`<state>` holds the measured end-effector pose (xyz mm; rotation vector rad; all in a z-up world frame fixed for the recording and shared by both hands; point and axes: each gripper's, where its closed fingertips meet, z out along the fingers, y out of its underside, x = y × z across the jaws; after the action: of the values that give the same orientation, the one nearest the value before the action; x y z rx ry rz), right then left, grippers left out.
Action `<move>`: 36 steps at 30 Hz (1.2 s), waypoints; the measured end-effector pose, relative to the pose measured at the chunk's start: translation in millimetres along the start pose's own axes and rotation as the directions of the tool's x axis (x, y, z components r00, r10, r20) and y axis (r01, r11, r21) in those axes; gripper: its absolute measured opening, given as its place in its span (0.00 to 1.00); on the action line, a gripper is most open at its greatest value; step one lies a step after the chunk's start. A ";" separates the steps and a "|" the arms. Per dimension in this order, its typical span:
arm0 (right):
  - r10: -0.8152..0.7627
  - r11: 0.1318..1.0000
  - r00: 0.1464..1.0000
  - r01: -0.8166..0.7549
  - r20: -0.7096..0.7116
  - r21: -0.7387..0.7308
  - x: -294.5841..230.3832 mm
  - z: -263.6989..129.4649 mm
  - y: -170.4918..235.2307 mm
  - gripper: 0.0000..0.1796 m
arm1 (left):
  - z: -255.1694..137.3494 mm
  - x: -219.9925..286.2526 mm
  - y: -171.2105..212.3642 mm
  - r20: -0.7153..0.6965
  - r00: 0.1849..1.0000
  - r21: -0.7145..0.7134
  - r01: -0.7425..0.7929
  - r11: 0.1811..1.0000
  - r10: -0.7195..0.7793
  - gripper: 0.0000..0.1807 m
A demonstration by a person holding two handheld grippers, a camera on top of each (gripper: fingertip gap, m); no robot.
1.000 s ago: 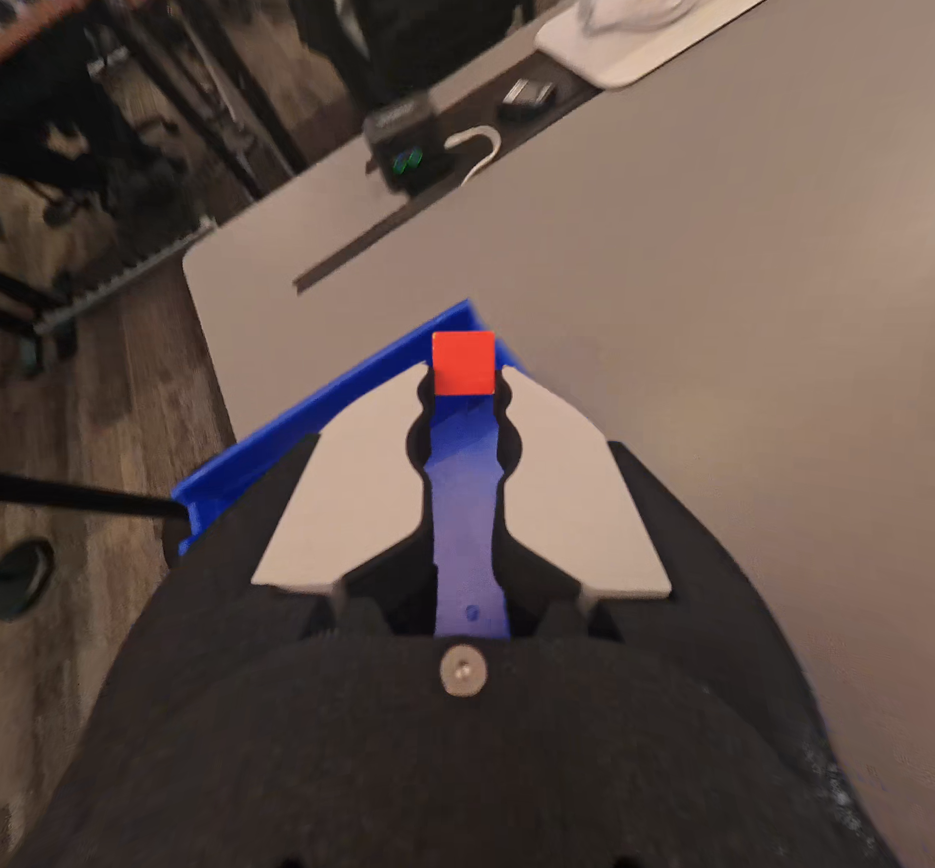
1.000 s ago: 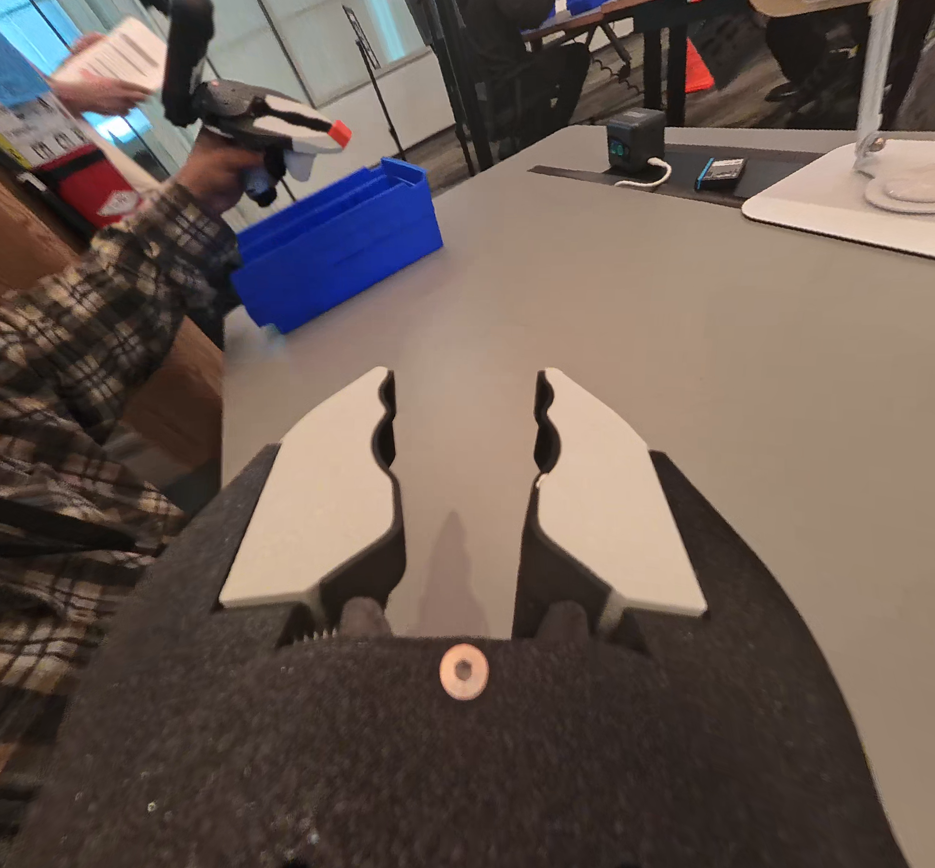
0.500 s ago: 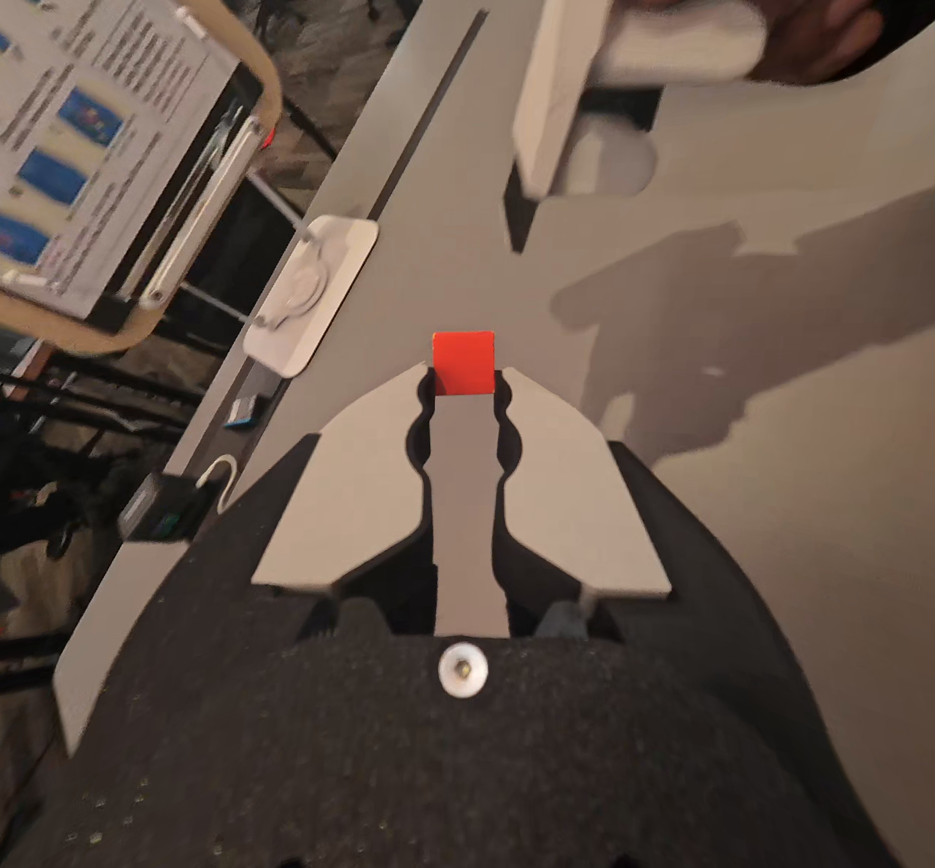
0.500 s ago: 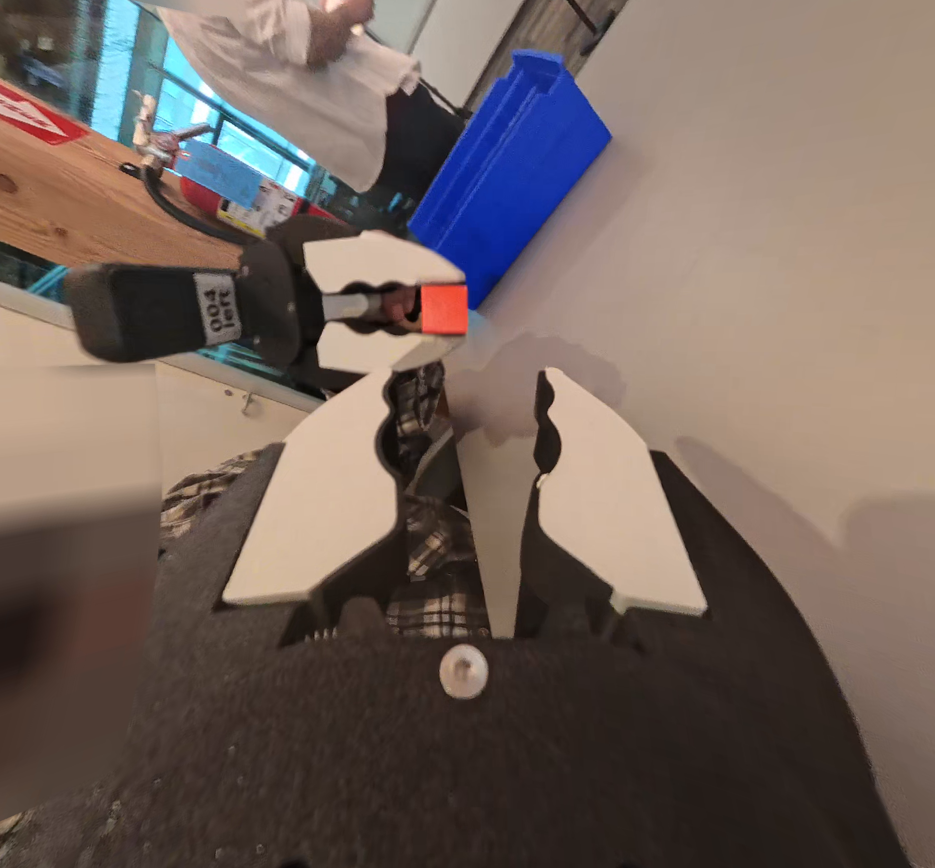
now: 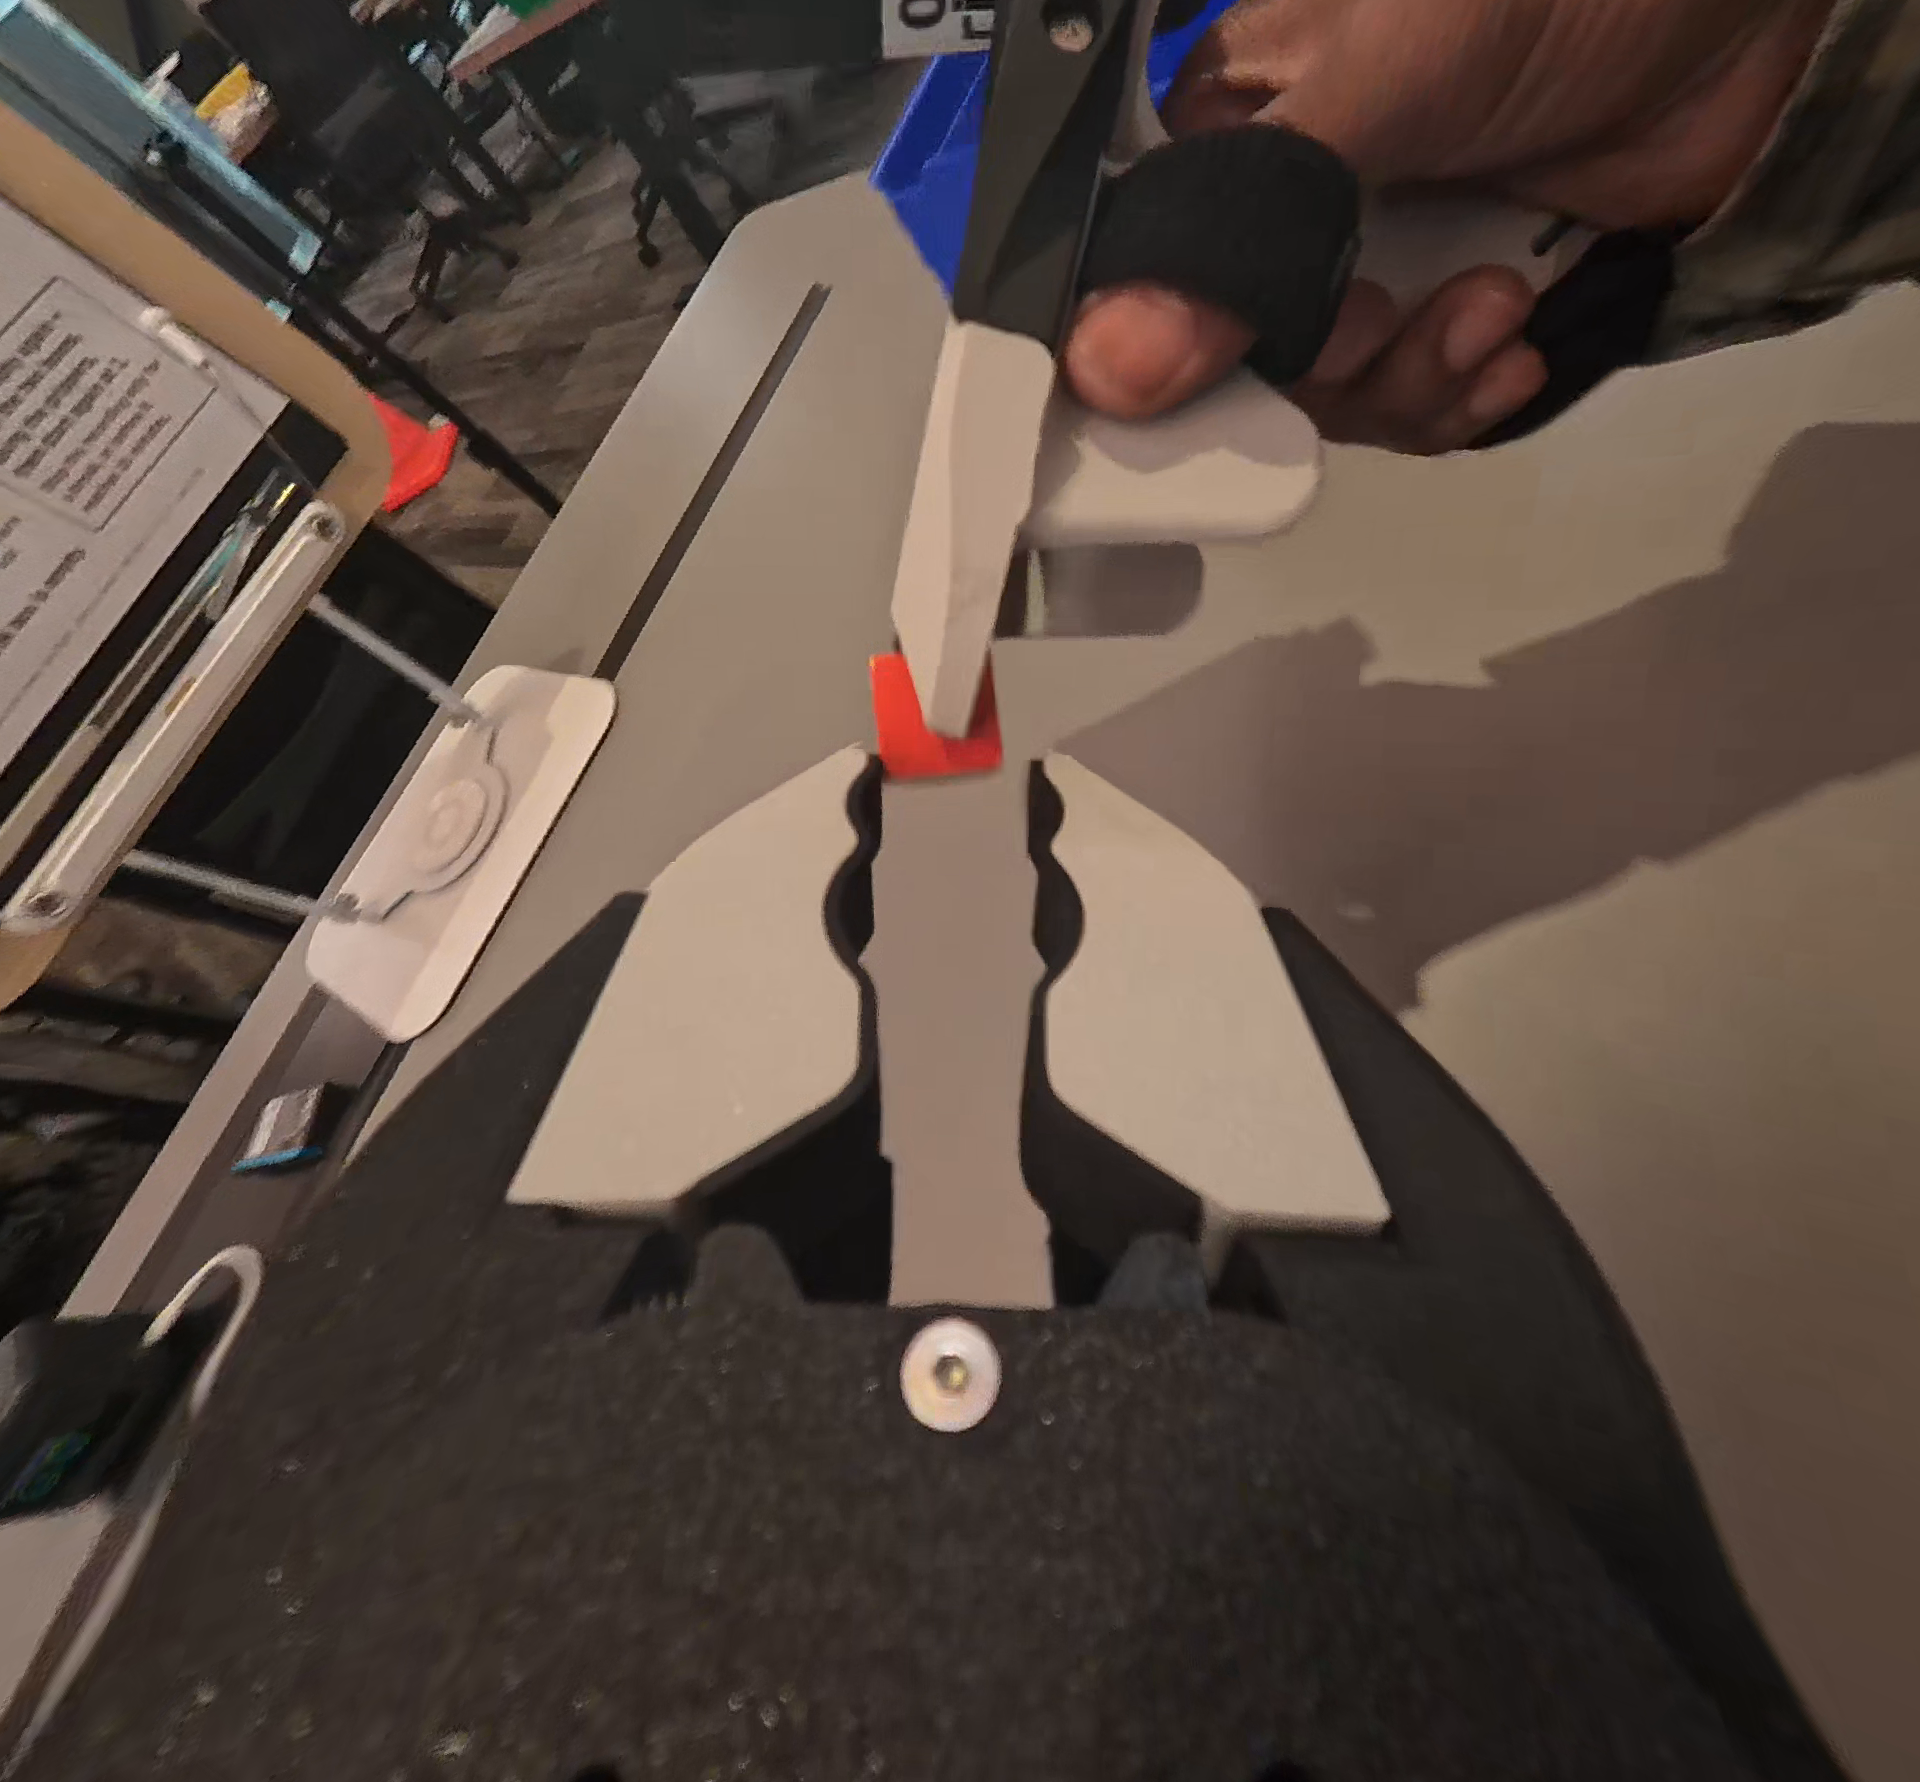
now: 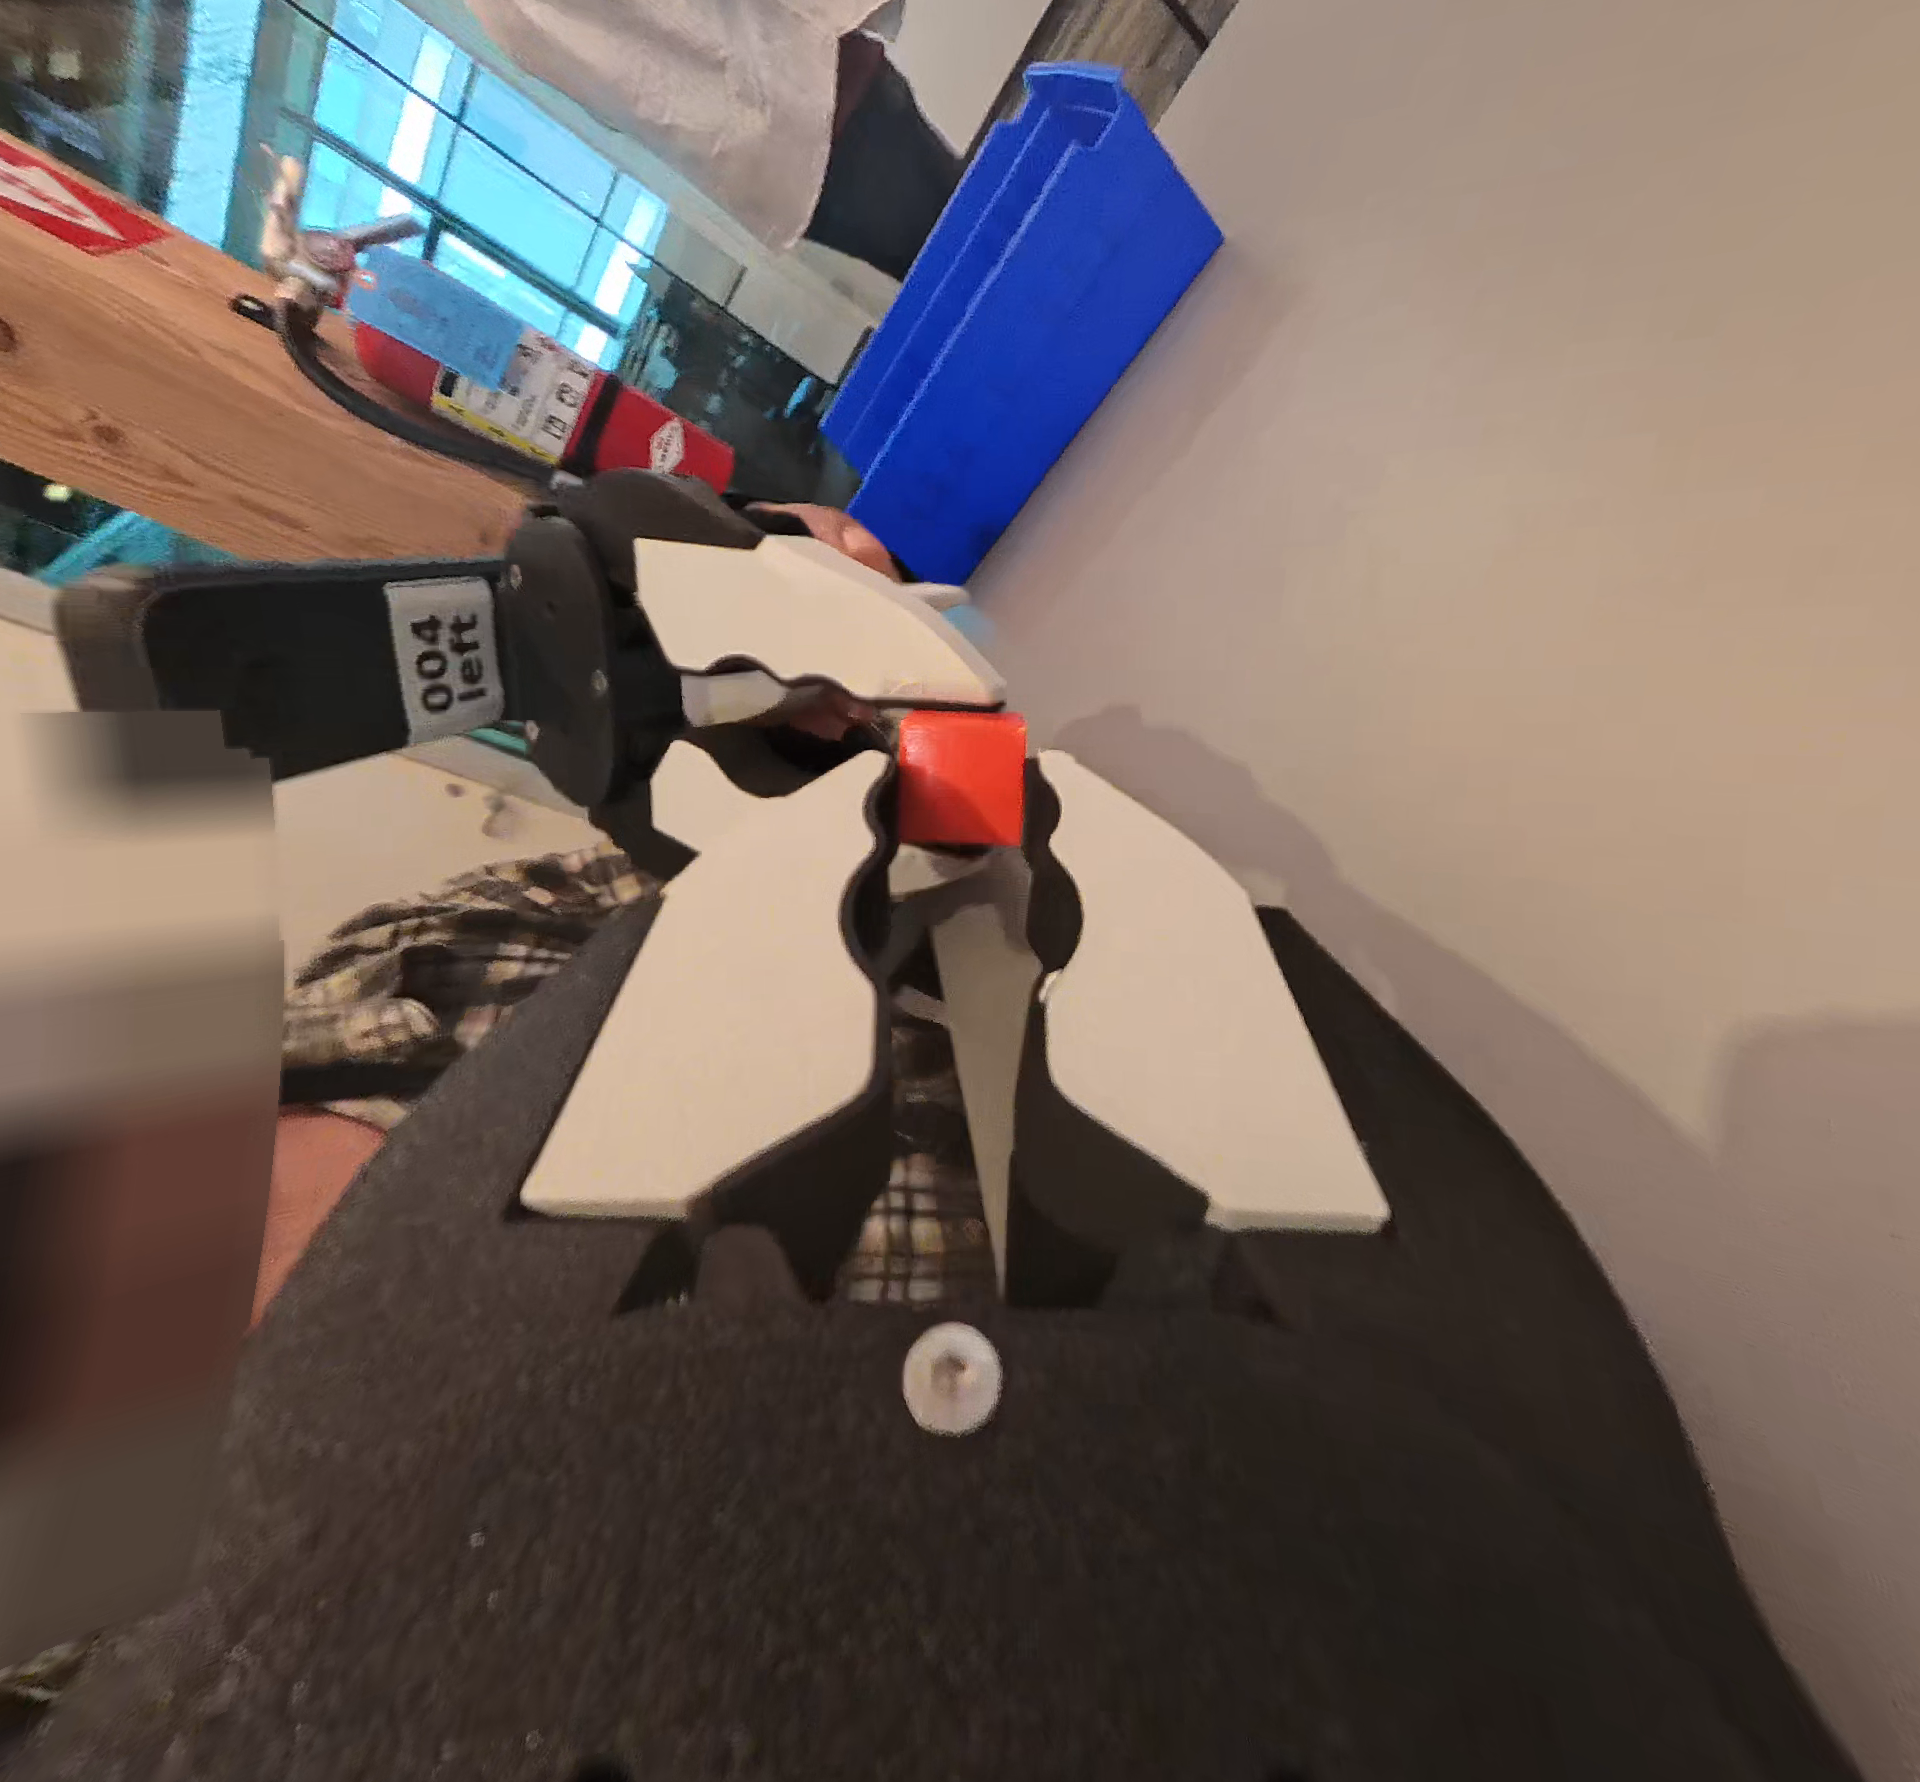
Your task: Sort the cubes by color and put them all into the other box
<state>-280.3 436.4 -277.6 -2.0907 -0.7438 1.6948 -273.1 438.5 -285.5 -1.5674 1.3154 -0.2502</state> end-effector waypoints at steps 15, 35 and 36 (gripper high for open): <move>0.105 0.889 0.272 -0.456 -0.956 -0.033 144.7 -410.8 124.1 0.12 | 45.3 26.4 47.1 -0.189 0.969 0.078 0.175 0.982 -0.157 0.21; -0.147 0.989 0.290 0.048 -0.946 -0.139 54.1 -335.3 4.8 0.29 | 22.5 -5.6 52.9 -0.078 0.972 0.105 0.230 0.968 -0.222 0.24; -0.184 0.977 0.375 0.172 -0.908 -0.127 40.0 -304.0 -7.9 0.28 | 15.0 -9.2 51.7 -0.063 0.971 0.115 0.236 0.965 -0.230 0.24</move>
<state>19.9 483.9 -236.3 -2.3645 -0.5310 0.1840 -297.5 461.1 -328.8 -1.6195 1.1297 -0.5103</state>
